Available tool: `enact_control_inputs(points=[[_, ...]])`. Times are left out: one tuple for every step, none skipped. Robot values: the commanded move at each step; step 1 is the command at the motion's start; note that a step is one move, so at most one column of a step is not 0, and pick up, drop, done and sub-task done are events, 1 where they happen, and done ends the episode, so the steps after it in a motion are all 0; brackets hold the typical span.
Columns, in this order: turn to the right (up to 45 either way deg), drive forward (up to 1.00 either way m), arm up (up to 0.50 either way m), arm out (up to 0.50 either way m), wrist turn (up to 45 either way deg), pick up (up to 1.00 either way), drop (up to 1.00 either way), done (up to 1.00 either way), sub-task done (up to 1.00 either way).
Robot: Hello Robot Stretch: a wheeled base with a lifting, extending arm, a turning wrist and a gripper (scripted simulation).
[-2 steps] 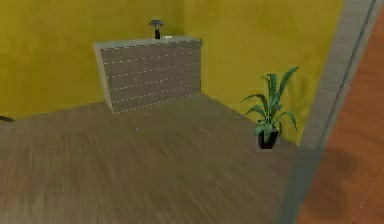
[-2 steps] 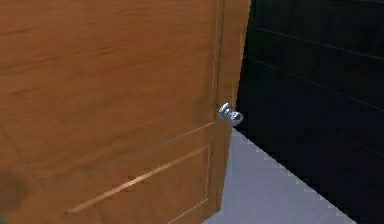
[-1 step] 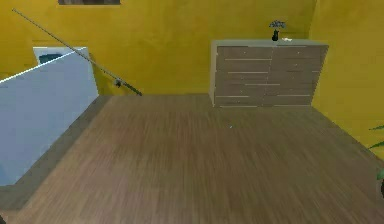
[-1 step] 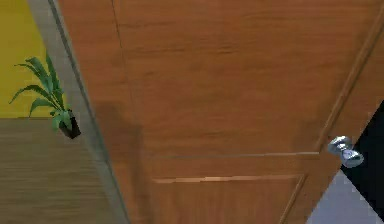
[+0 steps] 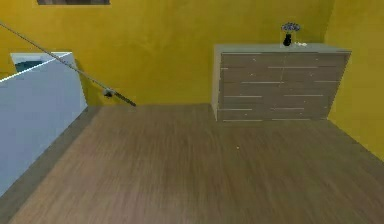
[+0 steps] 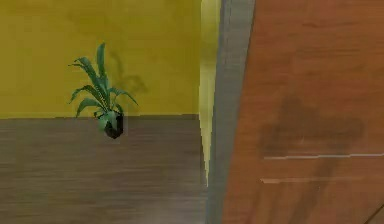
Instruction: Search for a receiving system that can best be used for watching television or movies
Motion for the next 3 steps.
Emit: enact_control_inputs(points=[[-42.0,0.0,0.0,0.0,0.0,0.0,0.0,0.0,0.0],[0.0,0.3,0.0,0.0,0.0,0.0,0.0,0.0,0.0],[-45.0,0.0,0.0,0.0,0.0,0.0,0.0,0.0,0.0]])
